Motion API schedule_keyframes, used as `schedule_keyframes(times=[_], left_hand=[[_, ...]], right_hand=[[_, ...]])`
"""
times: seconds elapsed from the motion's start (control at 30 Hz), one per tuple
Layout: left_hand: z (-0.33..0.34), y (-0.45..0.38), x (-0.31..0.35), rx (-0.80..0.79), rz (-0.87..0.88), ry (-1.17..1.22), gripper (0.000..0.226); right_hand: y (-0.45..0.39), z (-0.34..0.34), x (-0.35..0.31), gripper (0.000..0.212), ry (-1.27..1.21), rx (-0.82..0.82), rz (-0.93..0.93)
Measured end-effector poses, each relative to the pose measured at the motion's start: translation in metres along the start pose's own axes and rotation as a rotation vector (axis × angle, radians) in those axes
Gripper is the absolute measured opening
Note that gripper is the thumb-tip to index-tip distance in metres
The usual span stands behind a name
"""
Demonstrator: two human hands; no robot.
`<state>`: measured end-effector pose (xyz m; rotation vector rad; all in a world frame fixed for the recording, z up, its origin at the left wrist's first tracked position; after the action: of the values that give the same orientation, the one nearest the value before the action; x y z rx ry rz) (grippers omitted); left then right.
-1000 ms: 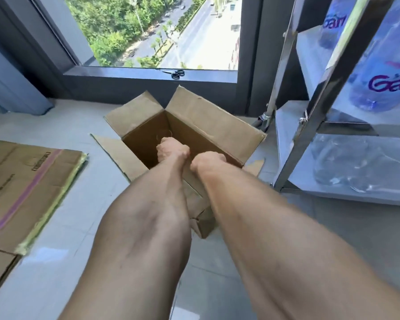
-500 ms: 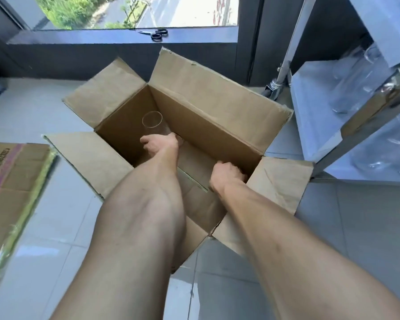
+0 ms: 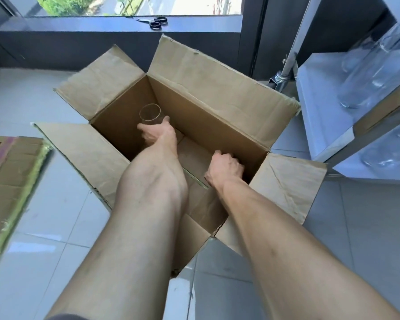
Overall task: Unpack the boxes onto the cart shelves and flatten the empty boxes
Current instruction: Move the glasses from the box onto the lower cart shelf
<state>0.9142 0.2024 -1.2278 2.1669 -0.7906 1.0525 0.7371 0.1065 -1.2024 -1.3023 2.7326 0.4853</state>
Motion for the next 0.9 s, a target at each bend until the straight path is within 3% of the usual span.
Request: schedule_keyframes(times=[0.23,0.53,0.8,0.9], left_hand=[[-0.041,0.041,-0.018,-0.005,0.151,-0.038,0.069],[-0.101,0.111,0.028,-0.139,0.208,0.089,0.057],[-0.176,0.207,0.037,-0.305,0.394,0.132,0.046],[-0.196,0.248,0.029,-0.286,0.426,0.108,0.045]], right_hand=[[0.018,-0.015,0.011,0.028,-0.245,0.164,0.046],[0.044,-0.094,0.028,0.048,-0.438,0.218,-0.021],[0.104,-0.15,0.059,0.064,-0.586,0.192,-0.249],[0.121,-0.159,0.082,0.049,-0.671,0.15,-0.319]])
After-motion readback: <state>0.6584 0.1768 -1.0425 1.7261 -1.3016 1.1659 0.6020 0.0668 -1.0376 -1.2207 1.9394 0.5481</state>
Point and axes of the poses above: each hand's wrist, its own y-axis away from the middle knuckle, its own z-axis out of the palm, x = y × z, the point moved 2 cm from there along -y, towards the middle knuckle, and after that the axes turned 9 degrees about x, right-handed, at the moved point
